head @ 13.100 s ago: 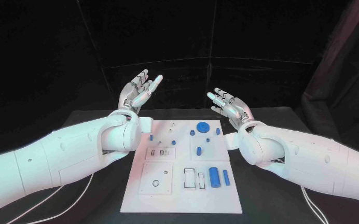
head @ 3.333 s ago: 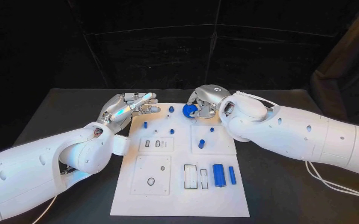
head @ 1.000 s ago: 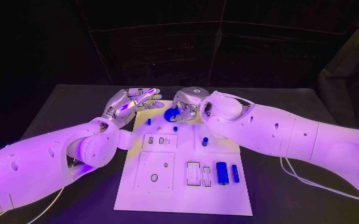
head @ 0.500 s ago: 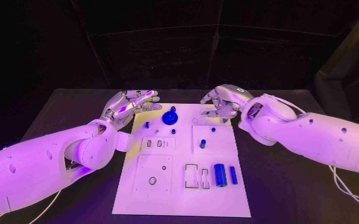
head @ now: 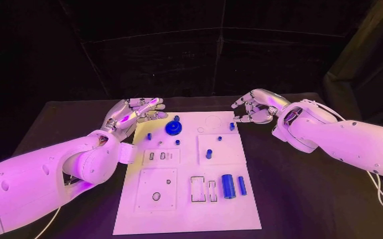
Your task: Assemble the parts on the task board
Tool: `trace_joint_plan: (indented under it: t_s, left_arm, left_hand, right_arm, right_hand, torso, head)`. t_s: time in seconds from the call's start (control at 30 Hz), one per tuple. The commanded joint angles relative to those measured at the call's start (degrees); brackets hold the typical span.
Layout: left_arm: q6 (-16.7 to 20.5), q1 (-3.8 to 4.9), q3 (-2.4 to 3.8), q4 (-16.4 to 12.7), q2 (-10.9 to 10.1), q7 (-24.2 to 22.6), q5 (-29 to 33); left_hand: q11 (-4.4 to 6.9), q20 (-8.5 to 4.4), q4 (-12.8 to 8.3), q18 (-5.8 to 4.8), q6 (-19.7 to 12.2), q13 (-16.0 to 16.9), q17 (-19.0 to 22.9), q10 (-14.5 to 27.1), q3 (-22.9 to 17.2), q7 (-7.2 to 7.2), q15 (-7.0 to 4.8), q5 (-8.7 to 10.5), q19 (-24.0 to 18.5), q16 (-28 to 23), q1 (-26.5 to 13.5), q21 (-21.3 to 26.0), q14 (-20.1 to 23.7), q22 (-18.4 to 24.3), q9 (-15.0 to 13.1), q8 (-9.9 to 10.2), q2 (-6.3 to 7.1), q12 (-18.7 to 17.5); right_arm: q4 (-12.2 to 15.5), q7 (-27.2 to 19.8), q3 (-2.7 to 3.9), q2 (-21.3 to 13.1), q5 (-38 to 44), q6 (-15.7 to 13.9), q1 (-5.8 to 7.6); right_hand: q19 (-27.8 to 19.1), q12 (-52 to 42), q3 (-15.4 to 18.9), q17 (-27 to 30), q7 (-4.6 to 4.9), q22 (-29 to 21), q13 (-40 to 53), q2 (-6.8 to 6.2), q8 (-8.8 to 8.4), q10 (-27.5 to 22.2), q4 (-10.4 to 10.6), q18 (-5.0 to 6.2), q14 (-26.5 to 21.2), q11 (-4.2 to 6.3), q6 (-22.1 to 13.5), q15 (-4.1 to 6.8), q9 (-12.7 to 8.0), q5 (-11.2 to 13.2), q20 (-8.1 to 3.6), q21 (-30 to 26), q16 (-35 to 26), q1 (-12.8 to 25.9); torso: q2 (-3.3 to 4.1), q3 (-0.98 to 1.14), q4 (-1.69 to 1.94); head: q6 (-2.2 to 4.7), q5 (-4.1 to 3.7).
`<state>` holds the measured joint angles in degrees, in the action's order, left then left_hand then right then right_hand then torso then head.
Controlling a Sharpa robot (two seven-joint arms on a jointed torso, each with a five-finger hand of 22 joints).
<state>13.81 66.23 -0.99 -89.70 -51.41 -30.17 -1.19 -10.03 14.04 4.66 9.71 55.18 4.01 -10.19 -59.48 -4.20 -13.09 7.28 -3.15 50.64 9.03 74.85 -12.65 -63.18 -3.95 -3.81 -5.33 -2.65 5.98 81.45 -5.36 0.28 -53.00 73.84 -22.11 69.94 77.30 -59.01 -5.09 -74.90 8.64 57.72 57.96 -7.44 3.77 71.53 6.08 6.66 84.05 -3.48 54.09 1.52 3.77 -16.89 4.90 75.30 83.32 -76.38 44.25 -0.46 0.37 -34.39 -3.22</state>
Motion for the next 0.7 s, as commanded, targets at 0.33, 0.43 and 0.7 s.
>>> trace_joint_plan:
  t_s: [0.33,0.43,0.7]
  left_arm:
    - [-1.03,-0.08,0.02,0.74,0.38,-0.35,-0.26]
    - [-1.07,-0.10,0.02,0.85,0.41,-0.35,-0.26]
    - [-1.14,-0.12,0.01,0.97,0.46,-0.30,-0.26]
  left_hand:
    - [0.00,0.09,-0.33,0.91,0.19,-0.02,-0.08,-0.32,-0.02,-0.11,0.15,0.08,0.38,-0.25,-0.10,0.19,-0.35,0.05,0.03,0.34,-0.65,-0.23]
    - [0.00,0.09,-0.33,0.91,0.19,-0.02,-0.08,-0.32,-0.02,-0.11,0.15,0.08,0.38,-0.25,-0.10,0.19,-0.35,0.05,0.03,0.34,-0.65,-0.23]
    - [0.00,0.09,-0.33,0.91,0.19,-0.02,-0.08,-0.32,-0.02,-0.11,0.15,0.08,0.38,-0.25,-0.10,0.19,-0.35,0.05,0.03,0.34,-0.65,-0.23]
  right_arm:
    - [-3.35,-1.00,0.00,1.82,0.44,2.47,-2.58]
    - [-3.97,-0.84,0.01,2.21,0.63,2.63,-2.91]
    - [-5.22,-0.44,0.01,3.22,0.76,3.06,-3.21]
  right_hand:
    - [-0.58,0.41,0.50,-2.11,0.08,-0.18,-0.14,-0.04,-0.28,-0.54,-0.11,-0.65,3.17,-0.02,-0.55,-0.49,-0.06,-0.04,-0.01,-0.47,-0.26,-0.45]
    - [-0.54,0.35,0.55,-2.17,0.10,-0.08,-0.08,0.02,-0.27,-0.50,-0.07,-0.67,3.19,-0.04,-0.64,-0.51,-0.06,-0.04,0.00,-0.42,-0.23,-0.44]
    - [-0.53,0.27,0.59,-2.24,0.13,-0.06,0.00,0.18,-0.25,-0.44,-0.02,-0.68,3.20,-0.06,-0.75,-0.53,-0.05,-0.07,0.02,-0.41,-0.20,-0.45]
  torso:
    - [0.02,-0.21,0.24]
    - [0.01,-0.25,0.19]
    - [-0.04,-0.25,0.29]
  head:
    - [-0.55,-0.35]
    - [-0.67,-0.35]
    - [-0.82,-0.38]
